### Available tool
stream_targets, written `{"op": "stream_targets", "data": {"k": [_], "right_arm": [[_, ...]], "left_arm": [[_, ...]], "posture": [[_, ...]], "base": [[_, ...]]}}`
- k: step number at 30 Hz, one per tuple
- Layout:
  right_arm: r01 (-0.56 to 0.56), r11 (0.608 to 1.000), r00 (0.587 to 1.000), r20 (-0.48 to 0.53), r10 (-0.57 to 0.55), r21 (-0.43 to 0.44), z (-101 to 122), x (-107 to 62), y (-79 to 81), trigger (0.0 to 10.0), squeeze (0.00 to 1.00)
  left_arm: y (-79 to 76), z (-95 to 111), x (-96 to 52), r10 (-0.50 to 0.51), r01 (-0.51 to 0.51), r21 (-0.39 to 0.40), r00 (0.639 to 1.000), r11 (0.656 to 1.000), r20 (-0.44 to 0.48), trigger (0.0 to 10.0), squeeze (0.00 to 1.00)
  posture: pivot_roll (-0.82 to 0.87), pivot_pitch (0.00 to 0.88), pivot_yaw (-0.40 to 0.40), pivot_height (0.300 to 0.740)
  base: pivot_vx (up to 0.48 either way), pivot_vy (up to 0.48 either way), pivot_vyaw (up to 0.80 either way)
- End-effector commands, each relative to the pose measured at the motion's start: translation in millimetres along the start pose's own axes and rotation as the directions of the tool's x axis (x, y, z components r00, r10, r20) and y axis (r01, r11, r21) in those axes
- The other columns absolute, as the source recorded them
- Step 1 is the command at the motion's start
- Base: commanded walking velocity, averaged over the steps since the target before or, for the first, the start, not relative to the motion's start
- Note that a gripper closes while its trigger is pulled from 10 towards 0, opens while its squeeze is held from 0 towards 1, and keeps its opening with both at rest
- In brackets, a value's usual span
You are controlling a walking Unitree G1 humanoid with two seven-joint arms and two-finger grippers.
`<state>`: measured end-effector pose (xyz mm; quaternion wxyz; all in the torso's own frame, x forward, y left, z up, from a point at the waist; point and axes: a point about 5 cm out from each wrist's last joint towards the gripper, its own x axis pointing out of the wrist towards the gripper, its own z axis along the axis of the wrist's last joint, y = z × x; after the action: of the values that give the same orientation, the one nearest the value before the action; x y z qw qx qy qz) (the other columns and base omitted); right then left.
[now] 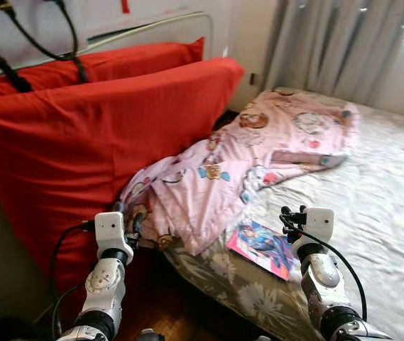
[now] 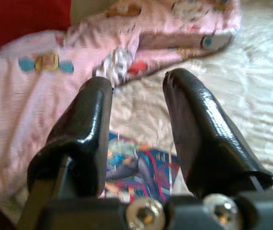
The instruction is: Clean up the room
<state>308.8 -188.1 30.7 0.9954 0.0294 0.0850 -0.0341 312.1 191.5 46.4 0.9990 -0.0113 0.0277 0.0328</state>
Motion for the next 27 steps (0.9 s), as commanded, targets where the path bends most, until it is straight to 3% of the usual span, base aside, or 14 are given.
{"op": "stream_targets", "data": {"k": [1, 27], "right_arm": [[-0.012, 1.0, 1.0, 0.009, 0.012, 0.0, 5.5, 4.0, 3.2, 10.0, 0.0], [-0.016, 1.0, 1.0, -0.012, 0.016, 0.006, 2.2, 3.4, 6.1, 10.0, 0.0]], "left_arm": [[0.3, -3.5, -1.4, 0.002, -0.002, -0.004, 1.0, 1.0, -0.022, 10.0, 0.0], [-2.5, -6.3, -2.3, -0.02, 0.019, -0.017, 0.999, 1.0, -0.039, 10.0, 0.0]], "posture": [[-0.06, 0.0, -0.026, 0.657], [-0.06, 0.0, -0.024, 0.647]], "base": [[0.0, 0.0, 0.0], [0.0, 0.0, 0.0]]}}
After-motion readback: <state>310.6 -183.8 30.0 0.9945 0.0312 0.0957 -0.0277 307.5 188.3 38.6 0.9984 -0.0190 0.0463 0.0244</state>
